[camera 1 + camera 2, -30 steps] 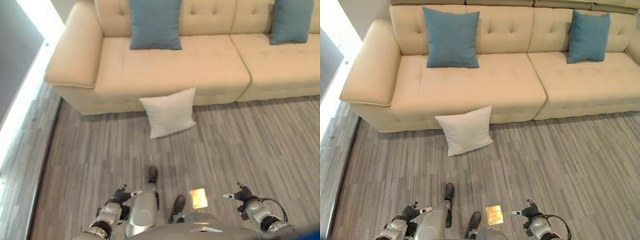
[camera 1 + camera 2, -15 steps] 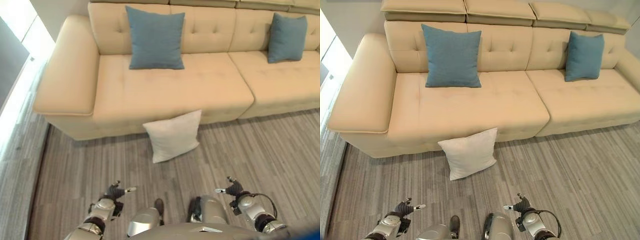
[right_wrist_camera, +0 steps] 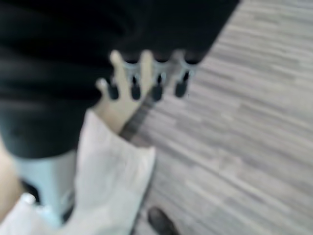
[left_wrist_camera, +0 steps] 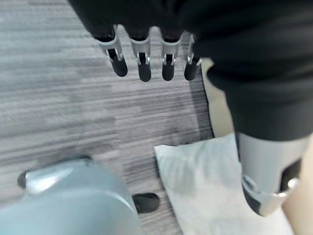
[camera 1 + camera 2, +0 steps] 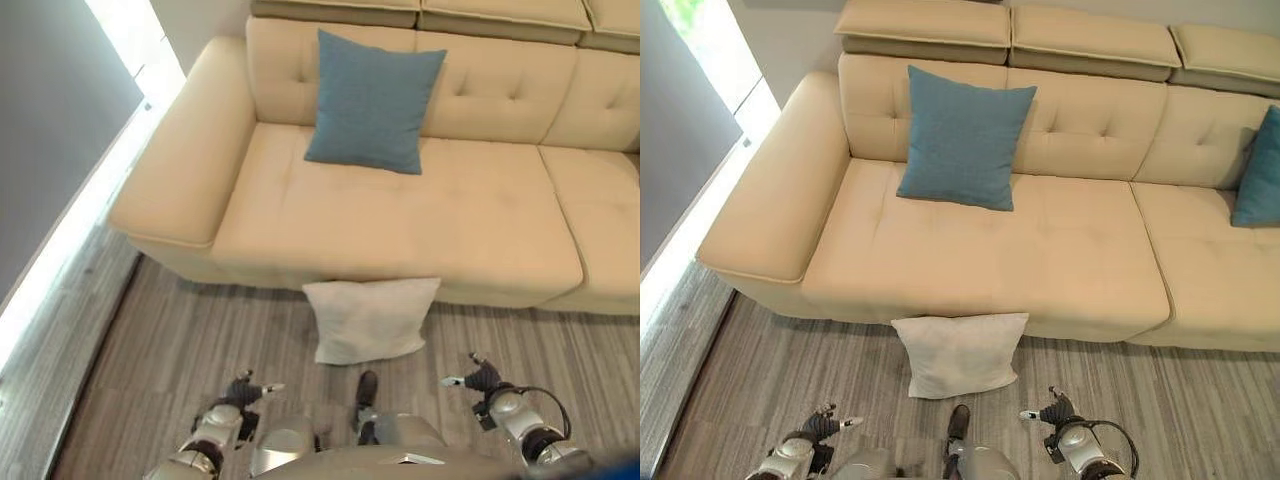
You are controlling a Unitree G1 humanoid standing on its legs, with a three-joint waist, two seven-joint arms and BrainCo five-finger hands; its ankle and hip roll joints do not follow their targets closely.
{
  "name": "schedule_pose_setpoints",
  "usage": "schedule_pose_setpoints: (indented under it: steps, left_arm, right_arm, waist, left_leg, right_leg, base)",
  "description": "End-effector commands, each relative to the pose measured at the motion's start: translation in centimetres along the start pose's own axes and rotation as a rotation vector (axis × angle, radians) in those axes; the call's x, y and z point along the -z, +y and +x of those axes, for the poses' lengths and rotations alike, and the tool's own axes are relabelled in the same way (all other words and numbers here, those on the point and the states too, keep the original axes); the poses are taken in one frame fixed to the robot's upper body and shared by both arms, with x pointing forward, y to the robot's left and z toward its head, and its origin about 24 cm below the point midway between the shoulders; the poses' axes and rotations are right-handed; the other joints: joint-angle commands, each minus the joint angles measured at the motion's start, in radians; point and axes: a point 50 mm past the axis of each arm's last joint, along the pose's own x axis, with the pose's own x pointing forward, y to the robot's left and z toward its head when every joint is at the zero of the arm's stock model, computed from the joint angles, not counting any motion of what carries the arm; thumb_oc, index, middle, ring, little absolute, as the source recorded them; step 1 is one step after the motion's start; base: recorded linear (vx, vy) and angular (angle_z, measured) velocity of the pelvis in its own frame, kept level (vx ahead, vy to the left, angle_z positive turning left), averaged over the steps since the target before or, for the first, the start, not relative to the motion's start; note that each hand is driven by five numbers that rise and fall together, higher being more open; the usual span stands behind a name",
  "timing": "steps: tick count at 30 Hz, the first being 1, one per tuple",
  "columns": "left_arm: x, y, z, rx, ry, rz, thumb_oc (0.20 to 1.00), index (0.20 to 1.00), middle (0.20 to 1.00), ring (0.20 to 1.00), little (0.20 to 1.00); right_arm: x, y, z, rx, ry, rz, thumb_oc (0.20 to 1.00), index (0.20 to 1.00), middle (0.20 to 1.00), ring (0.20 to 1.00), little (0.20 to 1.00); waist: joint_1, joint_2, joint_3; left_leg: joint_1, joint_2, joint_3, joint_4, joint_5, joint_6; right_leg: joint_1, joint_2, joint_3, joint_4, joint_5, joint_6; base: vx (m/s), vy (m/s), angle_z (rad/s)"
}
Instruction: Pick up all the scattered cushions and arrange them neatly on the sofa.
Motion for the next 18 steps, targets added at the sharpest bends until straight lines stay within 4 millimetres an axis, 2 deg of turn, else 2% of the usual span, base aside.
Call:
schedule_pose_setpoints:
  steps: [1,2,3,6,10,15,16,18]
  left_arm:
    - [-1.2,0.5,0.2,-0.011,-0.051,0.016,1.0,1.0,1.0,1.0,1.0]
    - [-1.3,0.6,0.2,-0.014,-0.052,0.039,1.0,1.0,1.0,1.0,1.0]
    - [-1.0,0.7,0.1,-0.012,-0.042,0.036,1.0,1.0,1.0,1.0,1.0]
    - [-1.1,0.8,0.1,-0.016,-0.046,0.034,1.0,1.0,1.0,1.0,1.0]
    - [-0.3,1.4,0.0,-0.035,-0.021,0.027,1.0,1.0,1.0,1.0,1.0]
    - [0.3,2.1,-0.1,-0.058,-0.006,0.002,1.0,1.0,1.0,1.0,1.0]
    - [0.5,2.7,-0.2,-0.074,-0.004,-0.004,1.0,1.0,1.0,1.0,1.0]
    - [0.4,2.8,-0.2,-0.077,-0.007,0.001,1.0,1.0,1.0,1.0,1.0]
  right_arm:
    - [-0.1,-2.1,0.3,0.066,-0.006,0.033,1.0,1.0,1.0,1.0,1.0]
    - [0.2,-2.1,0.2,0.071,0.002,0.036,1.0,1.0,1.0,1.0,1.0]
    - [0.5,-1.9,0.1,0.061,0.015,0.038,1.0,1.0,1.0,1.0,1.0]
    - [0.2,-1.8,0.2,0.059,0.005,0.035,1.0,1.0,1.0,1.0,1.0]
    - [-0.1,-1.1,0.2,0.042,-0.007,0.026,1.0,1.0,1.0,1.0,1.0]
    - [-1.1,-1.0,0.3,0.034,-0.038,0.01,1.0,1.0,1.0,1.0,1.0]
    - [-2.3,-1.0,0.4,0.033,-0.071,-0.001,1.0,1.0,1.0,1.0,1.0]
    - [-2.7,-1.0,0.5,0.029,-0.089,0.002,1.0,1.0,1.0,1.0,1.0]
  waist:
    - [-0.025,0.014,0.023]
    - [-0.027,0.016,0.023]
    - [-0.03,0.028,0.009]
    - [-0.023,0.024,0.011]
    - [-0.015,0.023,-0.005]
    - [0.007,0.025,0.005]
    - [0.01,0.032,0.024]
    - [0.008,0.034,0.026]
  left_leg:
    - [-0.04,0.019,0.028,-0.194,0.033,0.031]
    - [-0.063,0.012,0.048,-0.226,0.058,0.032]
    - [-0.026,0.001,0.056,-0.297,0.07,0.031]
    - [-0.036,-0.019,0.035,-0.291,0.071,0.036]
    - [0.023,-0.028,0.042,-0.366,0.075,0.057]
    - [0.042,-0.027,0.063,-0.362,0.057,0.077]
    - [0.041,-0.015,0.07,-0.348,0.052,0.088]
    - [0.039,-0.015,0.061,-0.338,0.043,0.093]
  right_leg:
    - [0.015,-0.06,0.035,0.086,-0.096,0.192]
    - [0.017,-0.058,0.023,0.089,-0.1,0.191]
    - [0.016,-0.044,0.033,0.098,-0.108,0.196]
    - [0.007,-0.045,0.043,0.113,-0.11,0.196]
    - [0.009,-0.051,0.057,0.135,-0.114,0.211]
    - [-0.019,-0.075,0.06,0.212,-0.11,0.238]
    - [-0.071,-0.087,0.076,0.311,-0.096,0.269]
    - [-0.085,-0.091,0.121,0.322,-0.105,0.274]
  base:
    - [0.07,0.015,0.25]
    - [0.15,0.09,0.23]
    - [0.11,0.086,0.19]
    - [0.07,0.105,-0.11]
    - [0.08,0.104,-0.2]
    - [0.01,0.084,-0.22]
    - [-0.03,0.032,-0.53]
    - [0.0,-0.034,-0.38]
